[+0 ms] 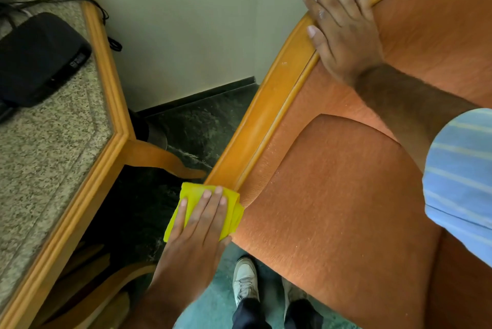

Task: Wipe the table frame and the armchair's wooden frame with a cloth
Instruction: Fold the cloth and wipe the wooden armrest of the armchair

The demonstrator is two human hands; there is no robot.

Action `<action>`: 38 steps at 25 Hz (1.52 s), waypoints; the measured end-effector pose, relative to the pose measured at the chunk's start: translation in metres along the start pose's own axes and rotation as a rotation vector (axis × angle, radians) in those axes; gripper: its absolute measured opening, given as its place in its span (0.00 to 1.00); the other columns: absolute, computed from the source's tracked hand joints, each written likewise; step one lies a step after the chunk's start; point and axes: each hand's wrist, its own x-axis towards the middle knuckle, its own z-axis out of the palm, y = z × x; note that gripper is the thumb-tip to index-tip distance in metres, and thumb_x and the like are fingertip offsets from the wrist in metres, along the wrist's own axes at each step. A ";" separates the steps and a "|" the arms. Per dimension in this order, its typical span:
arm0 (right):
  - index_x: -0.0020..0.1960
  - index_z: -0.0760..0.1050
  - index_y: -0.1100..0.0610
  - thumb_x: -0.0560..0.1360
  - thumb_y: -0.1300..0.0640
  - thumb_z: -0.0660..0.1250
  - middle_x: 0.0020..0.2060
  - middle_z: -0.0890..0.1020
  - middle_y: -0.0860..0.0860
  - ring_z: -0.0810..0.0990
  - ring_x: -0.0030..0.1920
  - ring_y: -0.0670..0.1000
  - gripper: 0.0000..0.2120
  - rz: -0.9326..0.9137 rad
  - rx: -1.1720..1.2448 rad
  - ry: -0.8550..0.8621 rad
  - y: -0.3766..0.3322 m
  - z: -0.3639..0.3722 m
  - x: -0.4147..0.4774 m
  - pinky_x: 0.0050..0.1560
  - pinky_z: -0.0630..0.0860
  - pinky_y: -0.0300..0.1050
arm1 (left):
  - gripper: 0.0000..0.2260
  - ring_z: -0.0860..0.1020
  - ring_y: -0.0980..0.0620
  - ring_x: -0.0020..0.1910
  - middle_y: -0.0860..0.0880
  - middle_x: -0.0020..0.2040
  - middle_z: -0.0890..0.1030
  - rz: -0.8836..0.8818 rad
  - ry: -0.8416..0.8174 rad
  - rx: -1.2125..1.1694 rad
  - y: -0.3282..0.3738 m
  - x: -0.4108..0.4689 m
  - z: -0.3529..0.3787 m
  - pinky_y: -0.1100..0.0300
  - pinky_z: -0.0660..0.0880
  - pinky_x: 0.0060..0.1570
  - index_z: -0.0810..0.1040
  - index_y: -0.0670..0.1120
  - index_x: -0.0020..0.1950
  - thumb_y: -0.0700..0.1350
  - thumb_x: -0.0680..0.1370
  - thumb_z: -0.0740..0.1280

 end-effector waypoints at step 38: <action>0.80 0.64 0.53 0.88 0.47 0.44 0.77 0.72 0.51 0.64 0.81 0.54 0.24 -0.019 -0.007 0.109 0.006 0.015 0.000 0.82 0.57 0.61 | 0.30 0.63 0.41 0.82 0.42 0.84 0.60 0.065 -0.063 -0.071 -0.016 0.004 -0.019 0.39 0.62 0.77 0.61 0.40 0.82 0.56 0.85 0.55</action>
